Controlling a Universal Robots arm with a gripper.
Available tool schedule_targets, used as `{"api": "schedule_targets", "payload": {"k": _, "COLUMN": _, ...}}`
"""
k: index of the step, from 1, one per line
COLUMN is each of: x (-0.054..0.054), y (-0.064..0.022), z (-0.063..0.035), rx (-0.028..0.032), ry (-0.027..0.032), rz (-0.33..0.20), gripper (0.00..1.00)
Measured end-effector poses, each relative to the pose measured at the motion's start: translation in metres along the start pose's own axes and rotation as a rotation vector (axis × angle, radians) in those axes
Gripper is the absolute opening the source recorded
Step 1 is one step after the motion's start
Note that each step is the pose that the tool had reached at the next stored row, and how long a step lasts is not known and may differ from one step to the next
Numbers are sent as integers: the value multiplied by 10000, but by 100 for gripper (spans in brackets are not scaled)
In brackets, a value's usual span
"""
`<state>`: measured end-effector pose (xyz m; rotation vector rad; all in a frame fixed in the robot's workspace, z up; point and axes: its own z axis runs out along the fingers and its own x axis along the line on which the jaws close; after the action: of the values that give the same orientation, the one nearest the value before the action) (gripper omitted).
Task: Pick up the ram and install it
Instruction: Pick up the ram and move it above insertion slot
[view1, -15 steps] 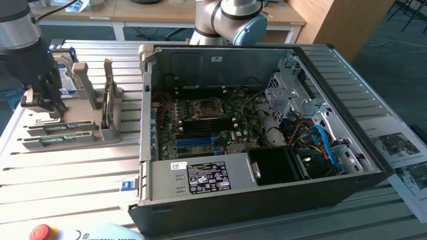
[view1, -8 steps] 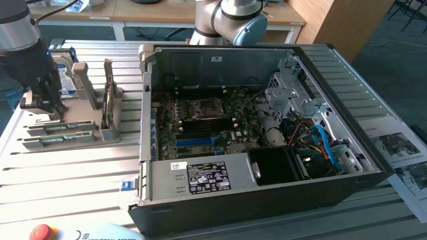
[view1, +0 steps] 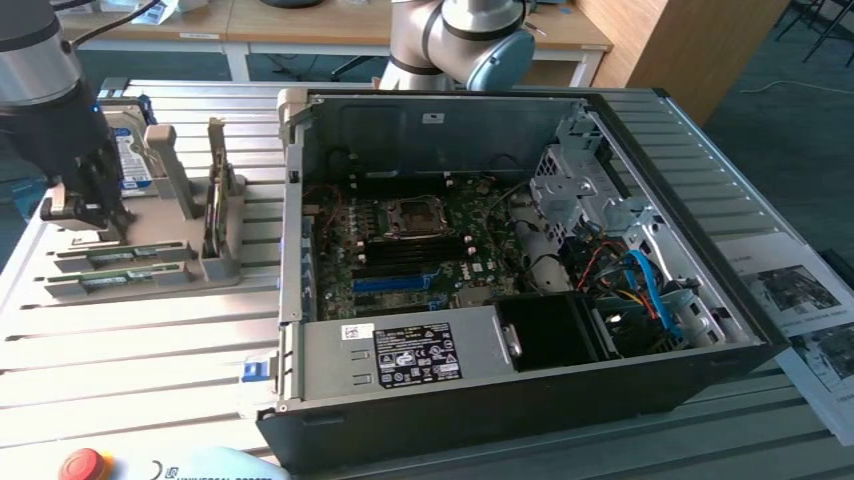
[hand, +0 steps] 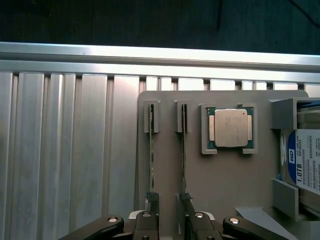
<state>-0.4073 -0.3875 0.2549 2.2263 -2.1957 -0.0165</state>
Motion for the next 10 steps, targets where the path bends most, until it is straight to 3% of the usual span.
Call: {"api": "schedule_targets", "payload": {"k": 10, "x": 11, "y": -3, "z": 168, "rx": 0, "ry": 0, "rz": 0, "gripper": 30}}
